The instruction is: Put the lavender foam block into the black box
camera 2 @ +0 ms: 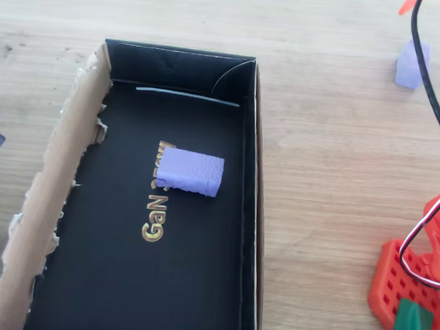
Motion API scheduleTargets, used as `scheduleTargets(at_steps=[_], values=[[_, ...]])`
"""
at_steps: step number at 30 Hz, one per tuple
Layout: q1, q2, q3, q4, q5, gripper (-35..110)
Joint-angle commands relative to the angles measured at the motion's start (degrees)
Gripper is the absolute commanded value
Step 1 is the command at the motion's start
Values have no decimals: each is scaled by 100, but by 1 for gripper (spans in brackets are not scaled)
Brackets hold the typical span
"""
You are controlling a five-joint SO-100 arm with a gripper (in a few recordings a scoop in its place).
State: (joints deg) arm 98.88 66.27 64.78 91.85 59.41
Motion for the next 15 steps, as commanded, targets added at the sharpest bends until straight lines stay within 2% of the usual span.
scheduleTargets(at_steps=[1,15], values=[[44,88,-193,-88,26,35],[18,-545,-422,-422,-422,35]])
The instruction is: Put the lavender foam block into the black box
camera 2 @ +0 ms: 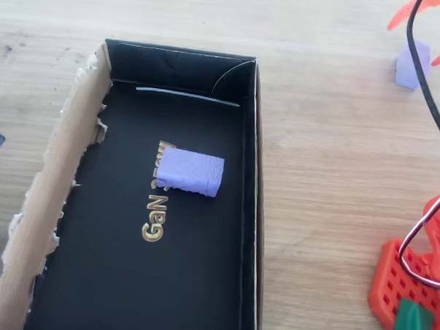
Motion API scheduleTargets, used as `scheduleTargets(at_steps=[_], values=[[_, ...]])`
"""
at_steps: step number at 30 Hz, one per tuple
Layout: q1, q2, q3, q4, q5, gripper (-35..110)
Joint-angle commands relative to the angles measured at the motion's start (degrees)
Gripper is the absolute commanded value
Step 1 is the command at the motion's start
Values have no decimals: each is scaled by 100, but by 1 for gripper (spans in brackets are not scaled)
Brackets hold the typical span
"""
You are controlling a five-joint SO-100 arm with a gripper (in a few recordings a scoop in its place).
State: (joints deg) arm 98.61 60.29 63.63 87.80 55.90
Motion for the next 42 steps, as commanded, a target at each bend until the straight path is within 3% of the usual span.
scheduleTargets(at_steps=[1,11,13,20,25,29,30,42], values=[[44,26,-325,-18,-79,34],[44,-220,-352,-167,-167,33],[62,-237,-360,-141,-105,27],[202,-114,-255,747,1274,33],[62,-53,-255,791,1811,34],[26,-79,-255,879,2127,14],[35,-105,-255,870,2171,1],[9,-167,-299,932,2259,0]])
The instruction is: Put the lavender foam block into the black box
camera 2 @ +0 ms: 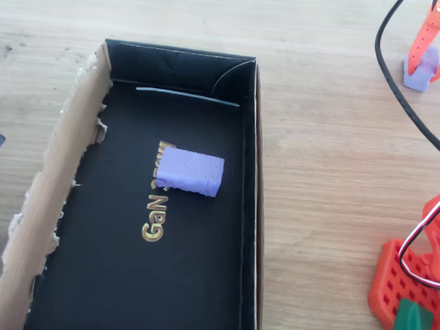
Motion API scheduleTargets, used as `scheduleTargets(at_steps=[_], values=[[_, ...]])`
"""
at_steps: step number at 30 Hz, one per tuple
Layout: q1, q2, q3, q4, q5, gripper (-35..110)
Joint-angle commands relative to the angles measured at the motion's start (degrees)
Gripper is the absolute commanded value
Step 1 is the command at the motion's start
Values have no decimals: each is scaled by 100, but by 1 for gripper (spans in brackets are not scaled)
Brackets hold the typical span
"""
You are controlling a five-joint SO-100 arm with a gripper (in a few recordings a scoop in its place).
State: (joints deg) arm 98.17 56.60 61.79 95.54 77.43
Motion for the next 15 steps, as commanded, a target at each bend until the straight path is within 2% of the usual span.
scheduleTargets(at_steps=[1,6,9,15], values=[[53,211,-114,158,97,0],[79,404,0,158,-158,0],[123,1222,536,255,-167,0],[299,2698,650,1310,-483,0]])
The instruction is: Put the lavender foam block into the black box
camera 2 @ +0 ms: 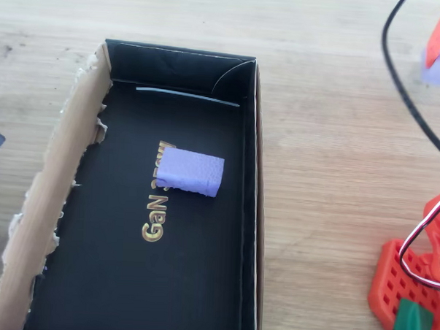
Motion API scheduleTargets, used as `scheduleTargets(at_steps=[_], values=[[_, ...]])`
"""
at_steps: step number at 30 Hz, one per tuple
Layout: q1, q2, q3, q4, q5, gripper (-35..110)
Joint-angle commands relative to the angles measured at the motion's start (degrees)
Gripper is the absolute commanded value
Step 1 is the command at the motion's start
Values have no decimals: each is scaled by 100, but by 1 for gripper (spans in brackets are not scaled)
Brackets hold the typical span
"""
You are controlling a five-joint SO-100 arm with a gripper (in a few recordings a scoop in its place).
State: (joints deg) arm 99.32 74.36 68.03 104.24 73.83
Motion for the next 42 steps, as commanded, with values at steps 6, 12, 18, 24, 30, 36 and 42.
scheduleTargets(at_steps=[6,12,18,24,30,36,42], values=[[132,2804,431,536,-606,0],[-404,3252,448,492,-914,0],[-2593,3814,800,378,-650,0],[-5036,3551,1125,26,-580,0],[-6565,2584,308,158,-1538,0],[-7796,1951,-343,123,-1644,0],[-8218,1591,-606,149,-1477,0]])
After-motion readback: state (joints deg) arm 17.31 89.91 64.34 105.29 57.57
